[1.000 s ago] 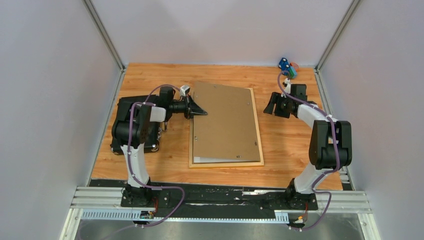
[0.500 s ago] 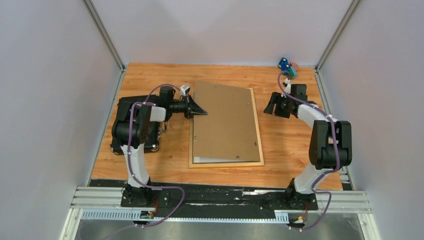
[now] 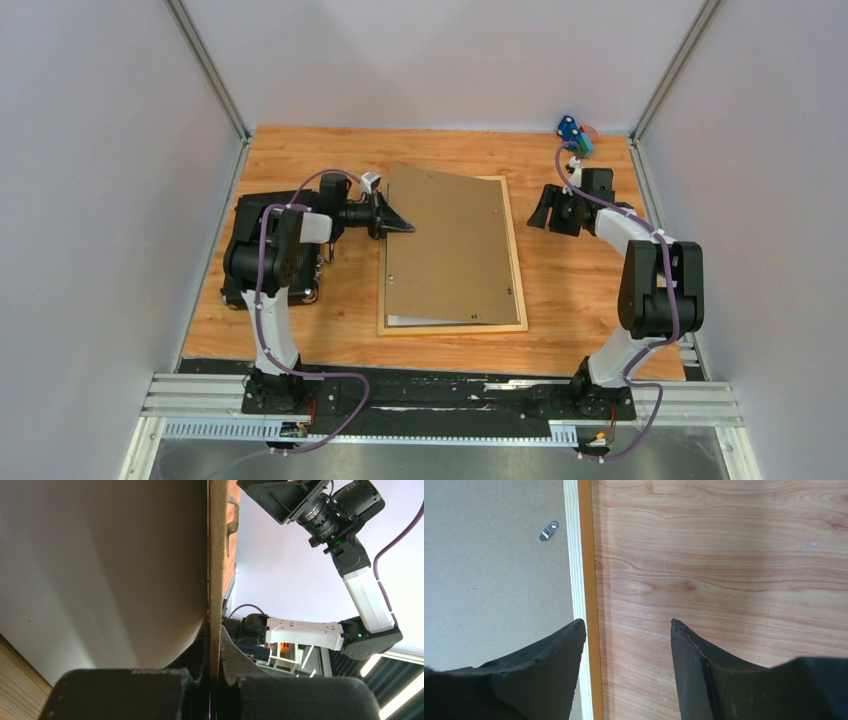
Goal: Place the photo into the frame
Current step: Place the photo frame item in the photo frame.
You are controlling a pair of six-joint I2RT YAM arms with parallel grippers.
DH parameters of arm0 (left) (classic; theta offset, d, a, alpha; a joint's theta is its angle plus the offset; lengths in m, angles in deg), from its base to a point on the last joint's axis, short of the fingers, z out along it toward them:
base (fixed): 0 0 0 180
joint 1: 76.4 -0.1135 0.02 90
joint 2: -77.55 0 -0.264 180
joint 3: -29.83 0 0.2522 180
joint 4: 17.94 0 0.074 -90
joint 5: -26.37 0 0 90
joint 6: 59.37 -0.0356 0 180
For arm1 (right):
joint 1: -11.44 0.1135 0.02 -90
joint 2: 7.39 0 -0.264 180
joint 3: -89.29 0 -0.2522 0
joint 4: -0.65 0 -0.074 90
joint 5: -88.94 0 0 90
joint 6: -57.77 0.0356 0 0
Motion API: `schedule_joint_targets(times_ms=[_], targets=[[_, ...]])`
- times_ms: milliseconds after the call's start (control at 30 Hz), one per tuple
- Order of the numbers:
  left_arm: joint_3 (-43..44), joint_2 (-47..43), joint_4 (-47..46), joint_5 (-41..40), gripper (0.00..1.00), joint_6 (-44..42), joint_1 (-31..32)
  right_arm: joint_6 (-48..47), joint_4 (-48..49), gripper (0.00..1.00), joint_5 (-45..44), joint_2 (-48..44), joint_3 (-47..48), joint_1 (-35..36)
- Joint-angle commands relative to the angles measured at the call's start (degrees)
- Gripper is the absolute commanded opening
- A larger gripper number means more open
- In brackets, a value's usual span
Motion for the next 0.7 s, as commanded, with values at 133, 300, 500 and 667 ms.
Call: schedule_joint_targets(times_ms=[133, 300, 500, 667], targets=[[2.8, 0.5, 1.0, 2.3, 0.0, -2.0, 0.4, 0.3, 2.3, 0.61, 0.7, 0.5, -0.4, -0.3], [2.5, 0.6, 0.1, 2.1, 0.0, -0.9, 0.5, 0.3, 2.3, 0.61, 0.7, 0.5, -0.4, -0.3], [1.9, 1.5, -4.5, 2.4, 0.0, 2.6, 0.6, 0.2, 2.3, 0.61, 0.5, 0.6, -0.4, -0.3], [1.4, 2.1, -5.5, 2.2, 0.0, 3.2, 0.6, 0.2, 2.4, 0.61, 0.5, 0.8, -0.3, -0.3]])
